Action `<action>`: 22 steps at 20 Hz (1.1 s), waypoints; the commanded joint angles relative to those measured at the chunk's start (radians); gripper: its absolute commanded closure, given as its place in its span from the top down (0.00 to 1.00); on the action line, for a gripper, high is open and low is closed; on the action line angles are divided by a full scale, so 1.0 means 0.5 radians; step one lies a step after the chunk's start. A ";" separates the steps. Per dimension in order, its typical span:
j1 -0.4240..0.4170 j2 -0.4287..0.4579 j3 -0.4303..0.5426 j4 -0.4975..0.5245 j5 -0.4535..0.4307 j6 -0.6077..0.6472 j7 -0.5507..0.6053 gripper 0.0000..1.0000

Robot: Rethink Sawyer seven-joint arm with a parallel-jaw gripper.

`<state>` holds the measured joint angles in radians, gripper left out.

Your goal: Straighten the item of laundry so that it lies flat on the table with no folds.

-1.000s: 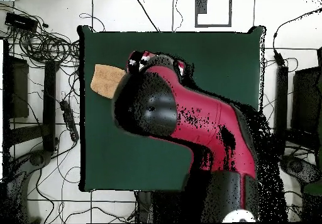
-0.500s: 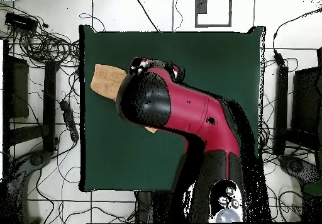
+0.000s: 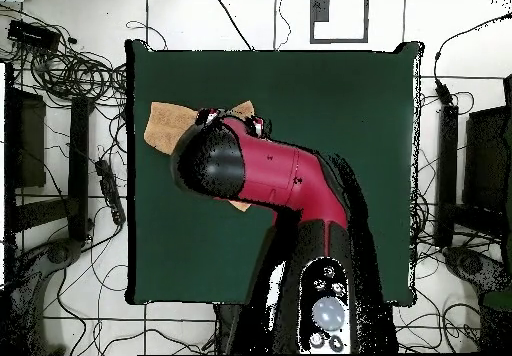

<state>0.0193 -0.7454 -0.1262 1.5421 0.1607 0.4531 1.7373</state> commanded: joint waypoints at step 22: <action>0.007 0.665 0.279 -0.032 -0.056 -0.422 0.259 1.00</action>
<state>0.0181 -0.4719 -0.1218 1.5385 0.1368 0.2776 1.7373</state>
